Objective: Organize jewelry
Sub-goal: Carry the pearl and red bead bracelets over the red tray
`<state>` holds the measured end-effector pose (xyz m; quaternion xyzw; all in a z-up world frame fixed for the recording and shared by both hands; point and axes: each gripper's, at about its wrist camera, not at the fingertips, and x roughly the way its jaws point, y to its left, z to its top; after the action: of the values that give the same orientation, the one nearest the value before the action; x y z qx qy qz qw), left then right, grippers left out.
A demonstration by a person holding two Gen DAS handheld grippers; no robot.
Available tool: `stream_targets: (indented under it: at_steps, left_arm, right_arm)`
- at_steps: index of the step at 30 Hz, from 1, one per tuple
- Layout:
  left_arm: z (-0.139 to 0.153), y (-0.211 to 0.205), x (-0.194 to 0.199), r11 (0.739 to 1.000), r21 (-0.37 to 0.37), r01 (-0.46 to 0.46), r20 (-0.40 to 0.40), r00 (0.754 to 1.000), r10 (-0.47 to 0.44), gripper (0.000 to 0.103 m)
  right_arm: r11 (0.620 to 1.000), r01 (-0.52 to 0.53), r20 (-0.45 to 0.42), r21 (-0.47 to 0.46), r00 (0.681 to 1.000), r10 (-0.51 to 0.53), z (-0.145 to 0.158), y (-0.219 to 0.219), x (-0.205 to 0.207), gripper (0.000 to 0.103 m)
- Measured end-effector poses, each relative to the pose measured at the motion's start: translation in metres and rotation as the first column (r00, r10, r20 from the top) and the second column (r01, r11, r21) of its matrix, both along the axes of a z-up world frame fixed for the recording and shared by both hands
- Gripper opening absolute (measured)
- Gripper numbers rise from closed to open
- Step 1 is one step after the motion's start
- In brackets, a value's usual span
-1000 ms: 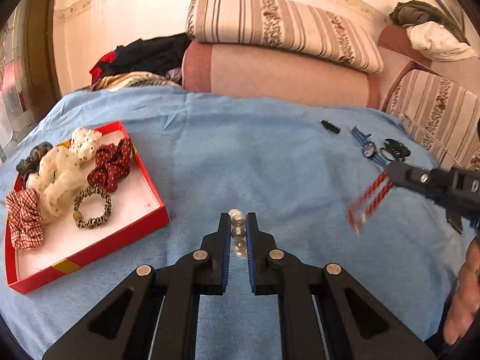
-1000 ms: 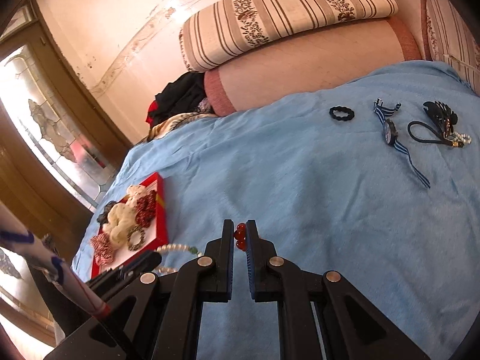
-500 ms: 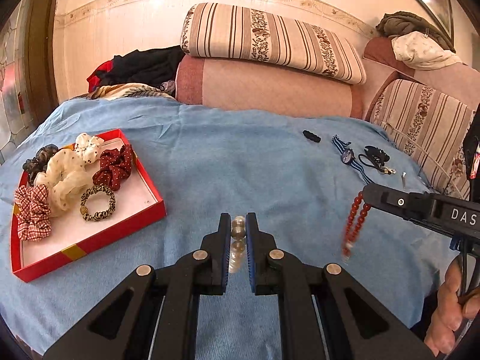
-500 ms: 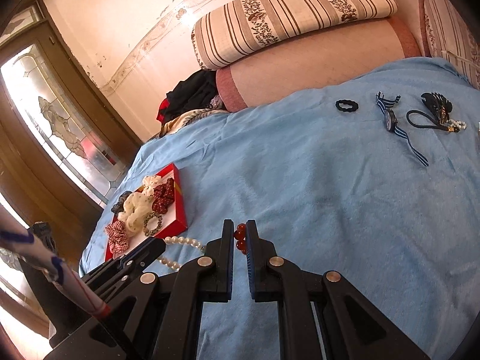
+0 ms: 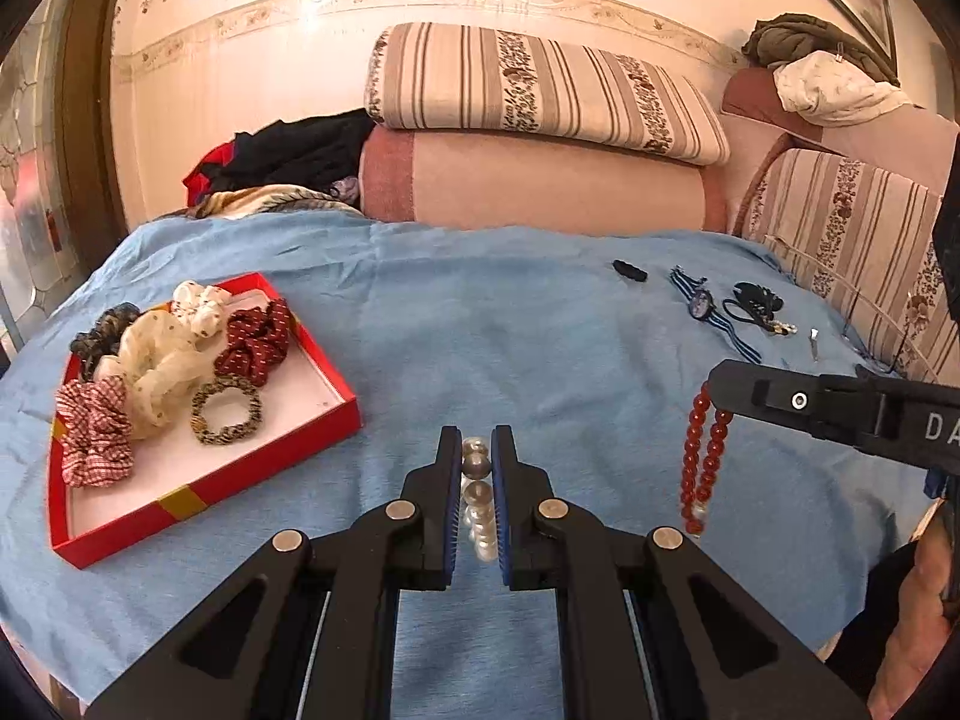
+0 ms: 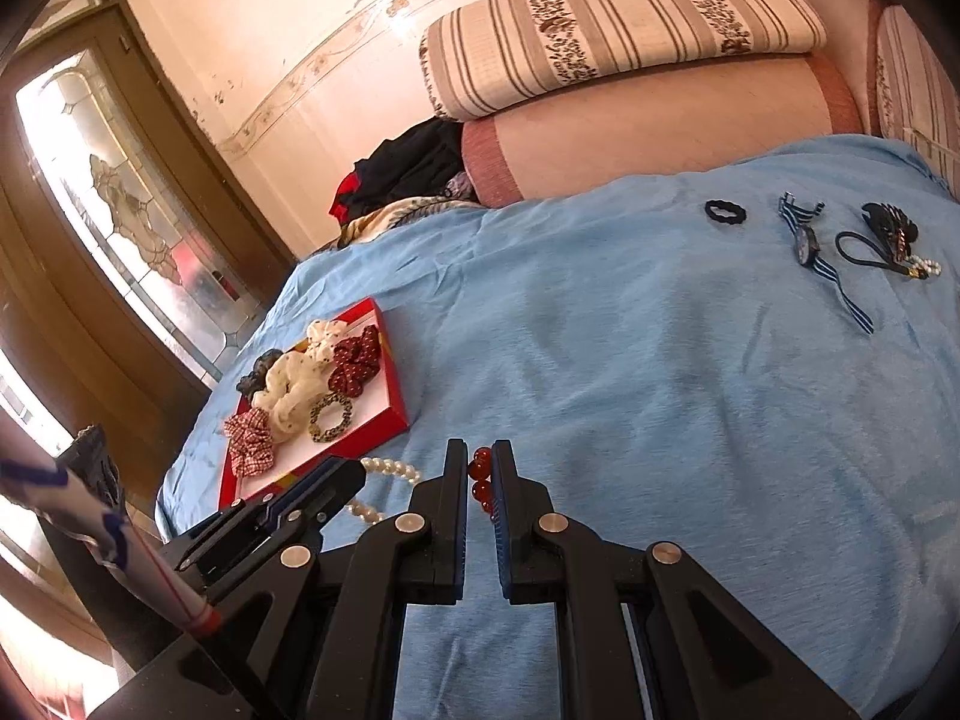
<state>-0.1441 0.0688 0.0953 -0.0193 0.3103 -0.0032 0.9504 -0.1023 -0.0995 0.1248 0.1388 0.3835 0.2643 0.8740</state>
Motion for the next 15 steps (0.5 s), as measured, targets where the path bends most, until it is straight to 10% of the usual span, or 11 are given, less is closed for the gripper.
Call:
stream_targets:
  at_steps: [15]
  left_arm:
    - [0.004, 0.036, -0.008, 0.998, -0.004, -0.06, 0.012, 0.998, 0.06, 0.009]
  right_arm:
    - [0.997, -0.059, 0.012, -0.05, 0.998, 0.059, 0.007, 0.043, -0.008, 0.008]
